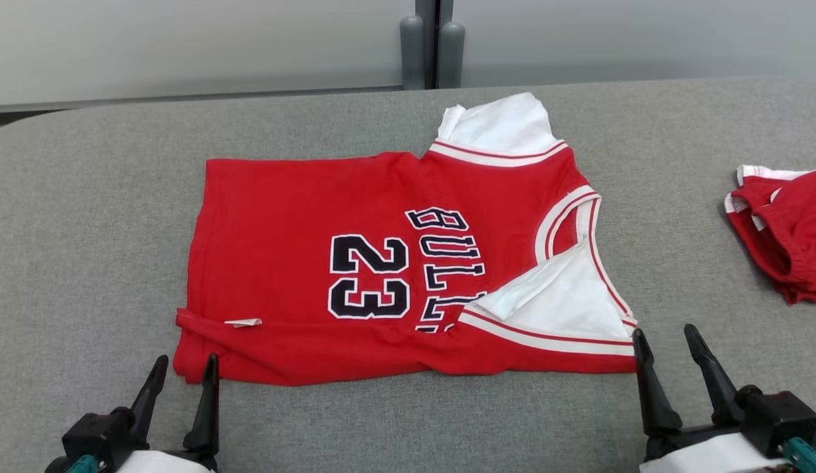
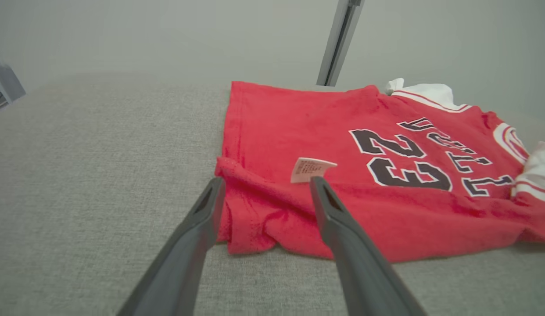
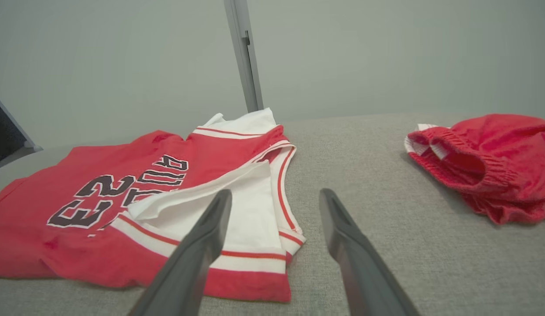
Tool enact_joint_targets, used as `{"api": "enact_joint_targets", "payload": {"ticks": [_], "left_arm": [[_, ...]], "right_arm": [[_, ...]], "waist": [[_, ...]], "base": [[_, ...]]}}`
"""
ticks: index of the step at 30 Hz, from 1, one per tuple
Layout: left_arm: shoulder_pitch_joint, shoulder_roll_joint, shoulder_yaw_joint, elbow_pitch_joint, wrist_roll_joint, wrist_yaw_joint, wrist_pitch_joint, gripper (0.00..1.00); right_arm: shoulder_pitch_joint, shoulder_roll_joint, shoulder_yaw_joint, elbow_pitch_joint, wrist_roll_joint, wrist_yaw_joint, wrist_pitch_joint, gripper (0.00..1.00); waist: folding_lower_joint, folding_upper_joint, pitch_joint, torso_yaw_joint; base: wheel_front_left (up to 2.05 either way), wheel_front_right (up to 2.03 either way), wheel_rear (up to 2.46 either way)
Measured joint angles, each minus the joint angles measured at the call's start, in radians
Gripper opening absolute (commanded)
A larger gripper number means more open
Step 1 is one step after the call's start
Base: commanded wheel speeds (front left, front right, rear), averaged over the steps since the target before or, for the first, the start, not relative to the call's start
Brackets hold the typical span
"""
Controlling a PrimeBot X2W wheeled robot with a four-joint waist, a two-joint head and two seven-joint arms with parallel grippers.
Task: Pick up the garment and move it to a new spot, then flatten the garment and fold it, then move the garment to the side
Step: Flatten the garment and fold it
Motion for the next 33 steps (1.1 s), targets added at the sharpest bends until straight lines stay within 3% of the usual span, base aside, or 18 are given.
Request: {"api": "enact_joint_targets", "payload": {"ticks": [8, 14, 15, 16, 18, 25, 33], "left_arm": [[-0.093, -0.023, -0.005, 0.2, -0.056, -0.069, -0.001, 1.0], [-0.149, -0.032, -0.002, 0.29, -0.091, -0.099, -0.01, 1.0], [-0.157, -0.03, -0.005, 0.3, -0.089, -0.102, -0.01, 0.67], [-0.163, -0.029, -0.007, 0.307, -0.09, -0.107, -0.01, 0.0], [-0.173, -0.025, -0.01, 0.319, -0.09, -0.111, -0.011, 0.0], [-0.157, -0.014, -0.008, 0.295, -0.085, -0.119, -0.011, 0.0], [-0.029, 0.009, -0.004, 0.175, -0.105, -0.092, 0.047, 0.0]], "right_arm": [[-0.096, -0.002, 0.02, 0.232, 0.03, 0.0, 0.007, 1.0], [-0.176, 0.003, 0.054, 0.341, 0.063, 0.0, -0.002, 1.0], [-0.186, 0.004, 0.06, 0.35, 0.074, 0.0, -0.002, 0.5], [-0.194, 0.004, 0.065, 0.36, 0.082, 0.0, 0.0, 0.28], [-0.207, 0.004, 0.066, 0.371, 0.092, 0.0, 0.002, 0.0], [-0.172, -0.007, 0.061, 0.319, 0.11, 0.001, -0.002, 0.0], [0.033, -0.001, 0.014, 0.158, 0.118, 0.001, 0.053, 0.0]], "waist": [[0.0, 0.0, 0.075, 0.008], [0.0, 0.0, 0.092, 0.008], [0.0, 0.0, 0.093, 0.009], [0.0, 0.0, 0.093, 0.01], [0.0, 0.0, 0.093, 0.013], [0.0, -0.0001, 0.065, 0.027], [0.0, 0.0, -0.001, 0.036]], "base": [[0.0, 0.0, 0.0], [0.0, 0.0, 0.0], [0.0, 0.0, 0.0], [0.0, 0.0, 0.0], [0.0, 0.0, 0.0], [0.0, 0.0, 0.0], [0.0, 0.0, 0.0]]}}
